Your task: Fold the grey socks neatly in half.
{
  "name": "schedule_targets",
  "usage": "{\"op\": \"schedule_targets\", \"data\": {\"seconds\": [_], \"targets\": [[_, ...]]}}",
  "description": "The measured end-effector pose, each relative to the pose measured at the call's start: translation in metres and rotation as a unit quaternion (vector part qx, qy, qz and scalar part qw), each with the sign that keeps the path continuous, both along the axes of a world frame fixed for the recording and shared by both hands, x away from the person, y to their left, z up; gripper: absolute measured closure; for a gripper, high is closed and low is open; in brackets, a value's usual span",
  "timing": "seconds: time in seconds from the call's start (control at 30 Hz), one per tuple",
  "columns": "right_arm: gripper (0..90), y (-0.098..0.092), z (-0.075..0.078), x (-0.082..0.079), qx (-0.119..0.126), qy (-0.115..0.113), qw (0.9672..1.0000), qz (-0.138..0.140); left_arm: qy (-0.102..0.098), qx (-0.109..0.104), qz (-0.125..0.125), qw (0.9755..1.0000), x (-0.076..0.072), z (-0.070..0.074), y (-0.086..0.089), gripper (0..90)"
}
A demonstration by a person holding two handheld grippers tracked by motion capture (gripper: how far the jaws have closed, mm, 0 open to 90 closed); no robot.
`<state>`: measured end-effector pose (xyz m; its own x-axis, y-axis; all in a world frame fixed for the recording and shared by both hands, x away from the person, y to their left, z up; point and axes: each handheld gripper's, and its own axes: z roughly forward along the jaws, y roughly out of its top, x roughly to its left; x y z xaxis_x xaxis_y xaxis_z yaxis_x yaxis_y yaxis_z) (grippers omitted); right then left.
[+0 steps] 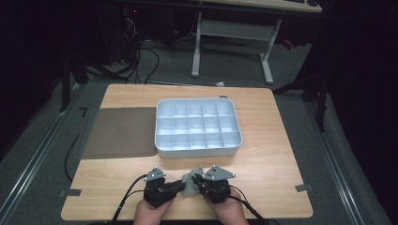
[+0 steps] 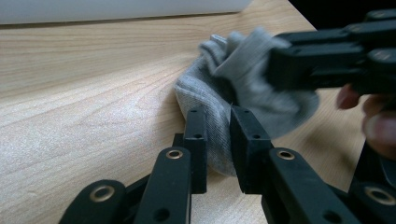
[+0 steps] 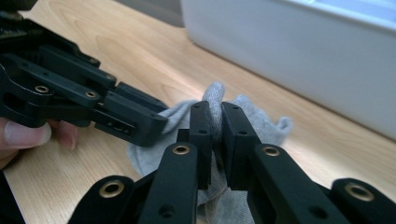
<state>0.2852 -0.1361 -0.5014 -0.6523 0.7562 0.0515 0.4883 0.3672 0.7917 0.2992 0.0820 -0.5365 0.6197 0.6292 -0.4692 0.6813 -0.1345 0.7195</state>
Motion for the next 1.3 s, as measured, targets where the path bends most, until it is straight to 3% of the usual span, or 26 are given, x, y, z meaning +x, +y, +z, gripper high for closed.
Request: {"op": "schedule_targets", "data": {"seconds": [0.1, 0.17, 0.2, 0.23, 0.37, 0.47, 0.57, 0.7, 0.8, 0.9, 1.07, 1.3], "targets": [[83.1, 0.003, -0.003, 0.003, 0.006, 0.009, 0.9999, 0.003, 0.0, -0.002, -0.001, 1.0, 0.0, 0.0, 0.0, 76.6], [76.6, 0.004, 0.0, 0.004, 0.029, 0.013, 0.9994, 0.013, 0.001, -0.003, -0.001, 1.0, 0.0, 0.0, 0.001, 75.9], [76.6, 0.004, 0.0, 0.004, 0.029, 0.013, 0.9994, 0.013, 0.001, -0.003, -0.002, 1.0, 0.0, -0.001, 0.001, 75.9], [70.5, 0.002, 0.008, 0.002, 0.043, 0.002, 0.9988, 0.022, 0.001, -0.003, -0.002, 1.0, 0.0, -0.001, 0.001, 75.7], [68.0, -0.006, 0.023, -0.005, 0.056, -0.023, 0.998, 0.019, 0.001, -0.001, -0.001, 1.0, 0.0, -0.001, 0.0, 75.5], [67.4, -0.016, 0.025, -0.009, 0.044, -0.034, 0.9985, 0.006, 0.0, 0.0, 0.0, 1.0, 0.0, 0.0, 0.0, 75.3], [64.4, -0.017, 0.008, -0.014, 0.028, -0.006, 0.9995, 0.011, -0.001, 0.001, 0.001, 1.0, 0.0, 0.0, -0.001, 75.2], [63.4, -0.012, -0.003, -0.018, 0.01, -0.001, 0.9999, 0.009, 0.0, -0.001, 0.002, 1.0, 0.0, 0.0, 0.0, 75.2], [67.0, -0.011, -0.011, -0.017, -0.003, -0.001, 1.0, 0.0, -0.002, -0.002, 0.003, 1.0, -0.001, 0.0, 0.0, 75.3], [86.7, -0.013, -0.014, -0.014, 0.002, -0.003, 1.0, -0.002, -0.001, 0.01, 0.014, 0.9999, -0.001, 0.0, -0.001, 79.0], [88.4, -0.012, 0.003, -0.01, 0.014, -0.033, 0.9993, 0.0, -0.002, 0.012, 0.018, 0.9998, -0.001, 0.001, -0.002, 82.0], [88.4, -0.008, 0.018, -0.01, 0.02, -0.053, 0.9983, 0.016, 0.0, 0.017, 0.021, 0.9996, -0.002, 0.001, -0.006, 82.8]]}}
